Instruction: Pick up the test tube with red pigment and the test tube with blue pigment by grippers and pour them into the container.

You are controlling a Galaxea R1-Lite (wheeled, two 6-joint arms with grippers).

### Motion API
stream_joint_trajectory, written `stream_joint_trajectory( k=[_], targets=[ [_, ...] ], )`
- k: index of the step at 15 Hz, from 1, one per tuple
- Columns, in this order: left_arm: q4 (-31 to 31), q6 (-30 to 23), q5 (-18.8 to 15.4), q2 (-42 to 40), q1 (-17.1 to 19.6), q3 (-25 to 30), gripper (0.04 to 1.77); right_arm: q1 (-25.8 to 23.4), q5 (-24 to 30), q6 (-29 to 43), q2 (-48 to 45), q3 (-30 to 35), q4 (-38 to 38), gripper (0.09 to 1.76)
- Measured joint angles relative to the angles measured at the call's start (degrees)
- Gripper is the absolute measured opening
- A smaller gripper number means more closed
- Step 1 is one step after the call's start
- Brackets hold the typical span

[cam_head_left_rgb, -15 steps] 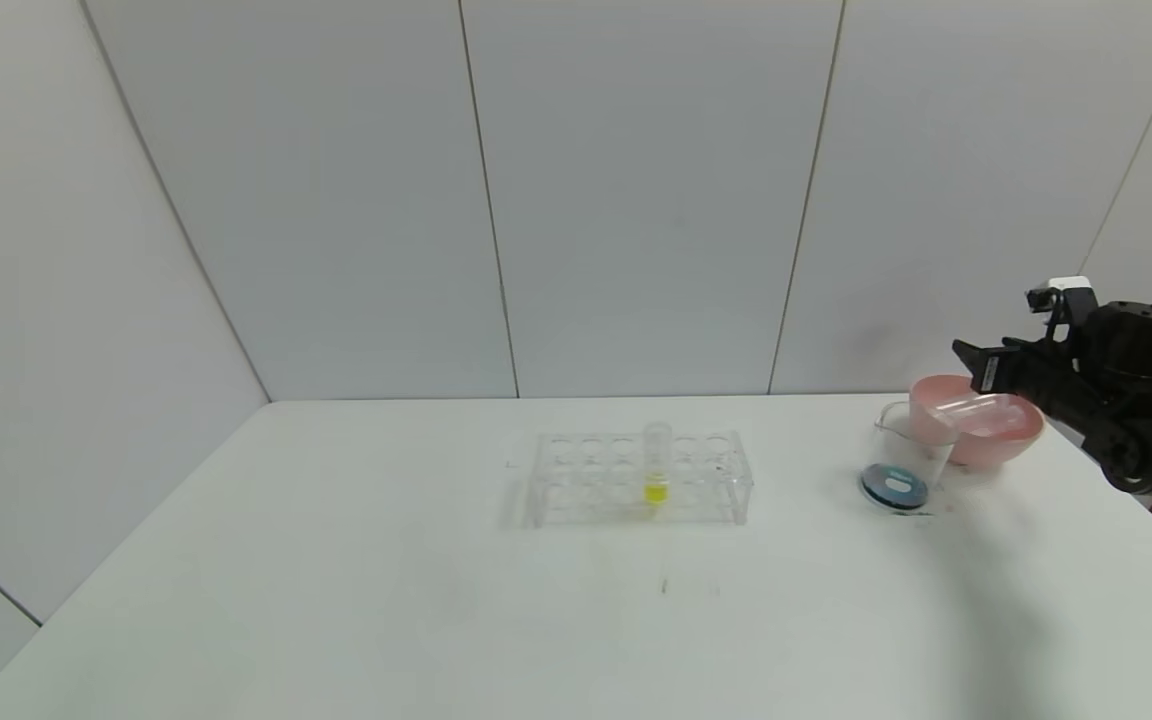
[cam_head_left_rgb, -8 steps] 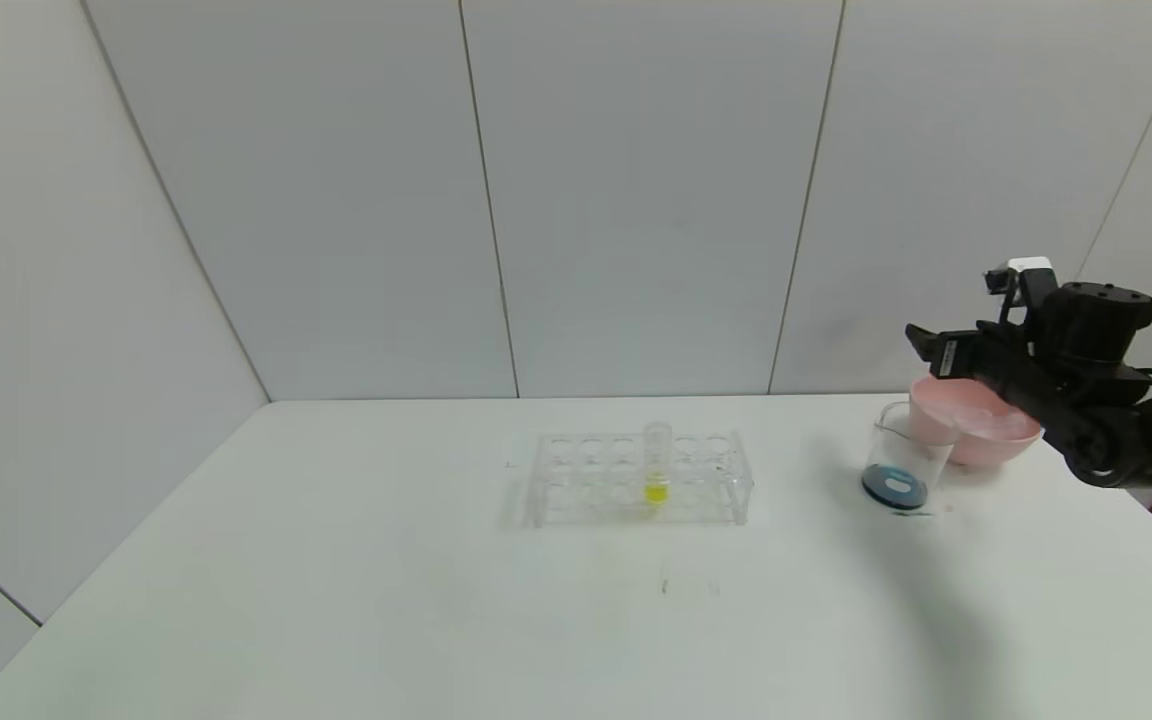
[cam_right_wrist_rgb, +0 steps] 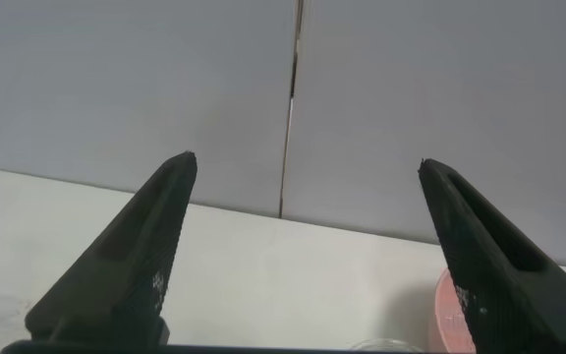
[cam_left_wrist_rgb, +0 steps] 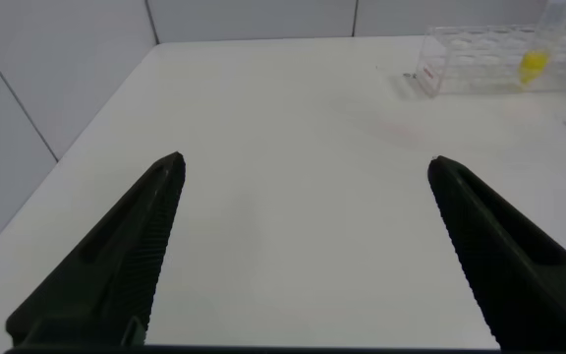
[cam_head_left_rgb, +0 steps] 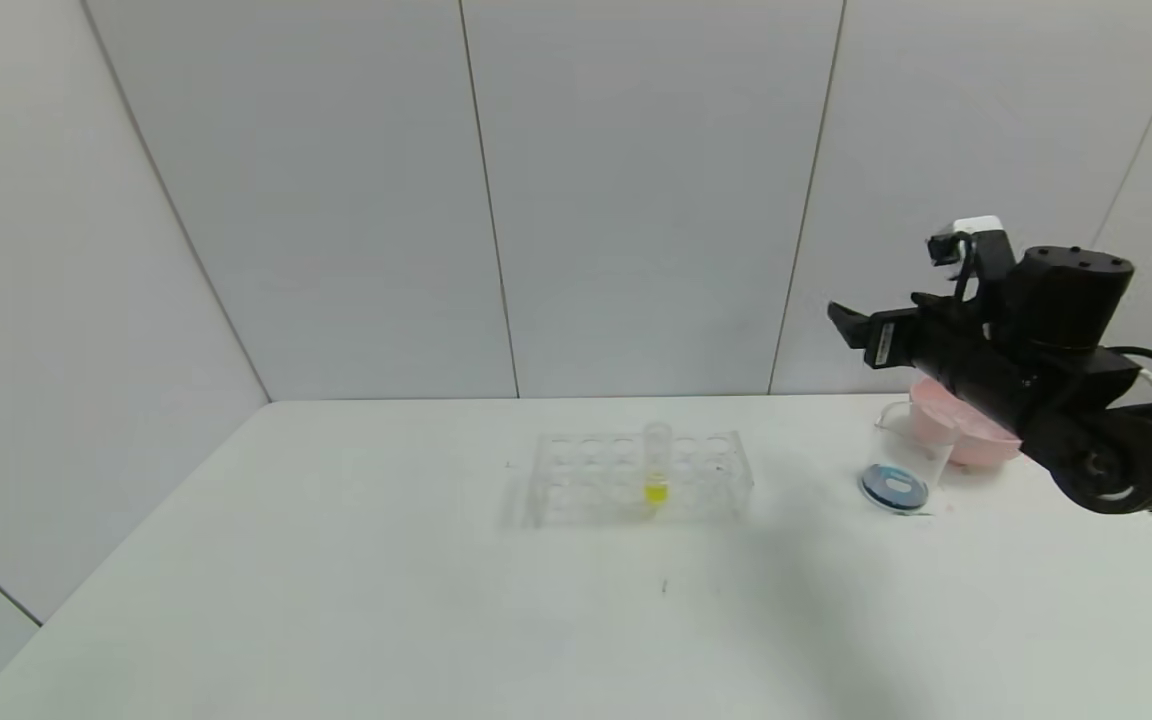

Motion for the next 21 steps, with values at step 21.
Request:
stream_joint_trajectory(
  k=[21],
  targets=[
    [0.0, 0.0, 0.0, 0.0, 0.0, 0.0, 1.76, -1.45, -15.57, -6.63, -92.14, 29.59, 39.91, 1.7]
  ],
)
